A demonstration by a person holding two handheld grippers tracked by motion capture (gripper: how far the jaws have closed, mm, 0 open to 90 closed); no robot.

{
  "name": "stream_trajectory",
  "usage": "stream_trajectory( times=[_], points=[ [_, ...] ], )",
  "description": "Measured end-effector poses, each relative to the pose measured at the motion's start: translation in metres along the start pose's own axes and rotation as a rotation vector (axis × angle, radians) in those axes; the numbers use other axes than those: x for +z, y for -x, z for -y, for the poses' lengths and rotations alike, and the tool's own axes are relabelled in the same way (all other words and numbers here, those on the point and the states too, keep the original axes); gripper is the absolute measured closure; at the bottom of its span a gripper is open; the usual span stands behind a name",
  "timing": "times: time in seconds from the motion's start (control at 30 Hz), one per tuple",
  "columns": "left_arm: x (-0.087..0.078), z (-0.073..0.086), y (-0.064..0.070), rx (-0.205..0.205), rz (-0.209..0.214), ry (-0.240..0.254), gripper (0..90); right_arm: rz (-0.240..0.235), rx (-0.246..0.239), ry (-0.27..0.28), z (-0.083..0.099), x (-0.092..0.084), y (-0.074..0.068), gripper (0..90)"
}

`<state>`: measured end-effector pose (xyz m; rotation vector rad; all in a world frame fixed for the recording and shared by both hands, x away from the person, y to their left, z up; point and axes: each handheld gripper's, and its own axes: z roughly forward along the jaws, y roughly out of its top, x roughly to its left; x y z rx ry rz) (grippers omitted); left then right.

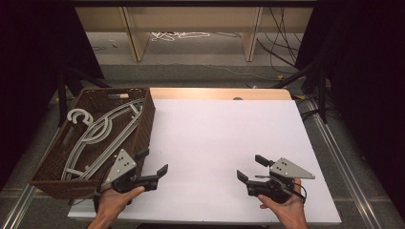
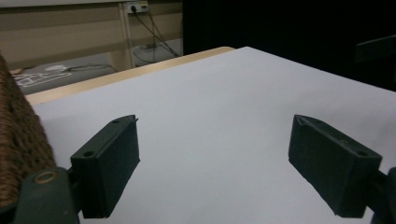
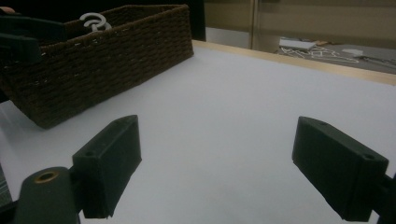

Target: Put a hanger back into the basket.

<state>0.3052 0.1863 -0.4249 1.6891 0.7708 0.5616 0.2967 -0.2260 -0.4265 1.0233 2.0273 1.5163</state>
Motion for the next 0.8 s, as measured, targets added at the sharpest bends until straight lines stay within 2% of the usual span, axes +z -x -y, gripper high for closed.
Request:
stream_trajectory(
  times=[0.03, 0.07, 0.1, 0.13, 0.17, 0.3, 0.33, 0.43, 0.47, 0.57, 0.7, 0.8],
  points=[
    [0.0001, 0.0033, -0.0007, 0.004, -0.002, 0.009, 16.0, -0.004, 0.004, -0.004, 0.0006, -0.0009, -0.0010, 16.4],
    [-0.0003, 0.0058, -0.0020, 0.029, -0.012, -0.001, 16.0, -0.010, 0.002, -0.012, 0.0014, -0.0022, -0.0017, 16.4],
    [-0.0002, 0.0083, -0.0019, 0.010, -0.009, -0.010, 16.0, -0.010, 0.009, 0.002, 0.0029, -0.0020, -0.0033, 16.4],
    [-0.0003, 0.0094, -0.0025, 0.003, -0.012, -0.012, 16.0, -0.015, 0.009, -0.009, 0.0036, -0.0029, -0.0043, 16.4],
    [-0.0008, 0.0096, -0.0036, 0.018, -0.019, -0.012, 16.0, -0.013, 0.000, -0.012, 0.0045, -0.0034, -0.0050, 16.4],
    [-0.0011, 0.0107, 0.0007, 0.014, -0.012, -0.004, 15.9, -0.005, 0.000, -0.015, 0.0078, -0.0056, -0.0073, 16.4],
    [-0.0014, 0.0104, 0.0002, 0.038, -0.016, -0.014, 16.0, -0.010, 0.000, -0.018, 0.0082, -0.0057, -0.0072, 16.4],
    [0.0011, 0.0122, 0.0016, 0.026, -0.011, -0.029, 15.9, -0.014, 0.006, -0.011, 0.0085, -0.0046, -0.0074, 16.4],
    [0.0019, 0.0129, 0.0023, 0.011, -0.003, -0.023, 15.9, -0.008, -0.002, -0.019, 0.0085, -0.0045, -0.0070, 16.3],
    [0.0006, 0.0114, 0.0016, 0.029, -0.006, -0.026, 15.9, -0.004, -0.003, -0.018, 0.0088, -0.0040, -0.0068, 16.3],
    [0.0022, 0.0128, 0.0028, 0.006, 0.003, -0.026, 16.0, -0.001, -0.004, -0.016, 0.0088, -0.0038, -0.0064, 16.4],
    [0.0016, 0.0116, 0.0024, 0.025, 0.000, -0.032, 16.0, -0.005, -0.009, -0.015, 0.0089, -0.0038, -0.0054, 16.3]
  ],
)
